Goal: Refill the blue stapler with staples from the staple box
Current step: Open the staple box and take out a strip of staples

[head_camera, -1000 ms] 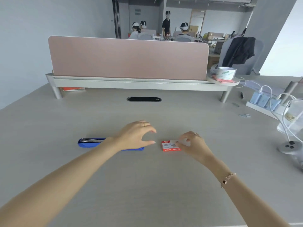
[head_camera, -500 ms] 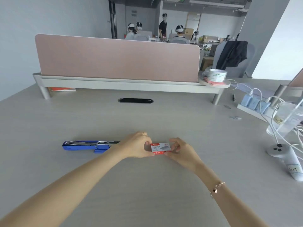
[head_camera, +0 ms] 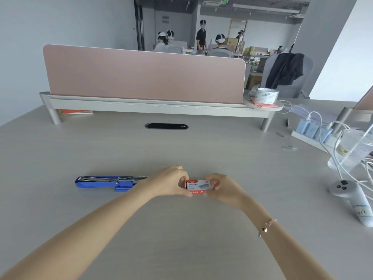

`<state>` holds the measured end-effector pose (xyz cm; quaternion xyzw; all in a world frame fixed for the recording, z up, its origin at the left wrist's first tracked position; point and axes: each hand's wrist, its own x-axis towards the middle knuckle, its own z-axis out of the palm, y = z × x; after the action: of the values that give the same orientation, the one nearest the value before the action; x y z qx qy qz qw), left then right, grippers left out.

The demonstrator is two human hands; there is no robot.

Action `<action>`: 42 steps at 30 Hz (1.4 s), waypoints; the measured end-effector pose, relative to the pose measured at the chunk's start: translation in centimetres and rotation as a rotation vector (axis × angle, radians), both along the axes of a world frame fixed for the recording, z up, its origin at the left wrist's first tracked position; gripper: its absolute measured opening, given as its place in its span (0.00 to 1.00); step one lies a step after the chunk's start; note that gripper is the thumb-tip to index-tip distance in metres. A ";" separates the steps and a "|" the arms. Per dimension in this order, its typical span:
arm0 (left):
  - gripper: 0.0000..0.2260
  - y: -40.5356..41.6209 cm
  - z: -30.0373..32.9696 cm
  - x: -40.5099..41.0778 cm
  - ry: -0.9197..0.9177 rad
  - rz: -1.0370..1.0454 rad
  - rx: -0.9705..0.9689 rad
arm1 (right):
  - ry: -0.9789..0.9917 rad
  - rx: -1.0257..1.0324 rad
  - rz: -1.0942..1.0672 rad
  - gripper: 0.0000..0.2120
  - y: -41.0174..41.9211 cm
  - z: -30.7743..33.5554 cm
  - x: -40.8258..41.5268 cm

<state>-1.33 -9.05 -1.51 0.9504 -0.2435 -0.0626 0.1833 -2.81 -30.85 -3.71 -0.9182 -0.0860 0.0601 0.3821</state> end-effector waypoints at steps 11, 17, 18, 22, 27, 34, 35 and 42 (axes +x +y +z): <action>0.19 1.7 0.0 -0.5 -0.040 0.051 0.028 | 0.024 -0.061 0.009 0.21 -1.1 0.3 0.4; 0.18 1.8 -0.2 -0.9 -0.056 0.085 -0.040 | 0.023 -0.068 0.009 0.20 -1.4 0.2 0.2; 0.17 1.8 -0.1 -1.0 -0.059 0.083 -0.038 | 0.019 -0.069 0.010 0.19 -1.3 0.3 0.1; 0.17 1.8 -0.2 -1.0 -0.076 0.085 -0.027 | 0.030 0.064 -0.010 0.15 -1.2 -0.5 -0.5; 0.15 2.0 -0.4 -0.5 -0.027 0.083 -0.025 | -0.083 0.159 -0.102 0.18 -1.1 -1.6 -1.6; 0.06 2.1 1.2 -0.8 0.042 0.036 -0.035 | -0.105 0.179 -0.113 0.18 -1.0 -1.9 -1.5; 0.06 2.1 1.4 -0.8 0.048 0.041 -0.033 | -0.105 0.178 -0.116 0.18 -1.0 -1.9 -1.5; 0.12 1.9 1.9 -0.6 0.023 0.059 0.061 | -0.110 0.174 -0.105 0.18 -0.9 -1.9 -1.5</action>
<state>-1.89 -7.18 0.43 0.9614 -0.2114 -0.0755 0.1589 -4.28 -31.77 -5.62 -0.8867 -0.0635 -0.0180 0.4576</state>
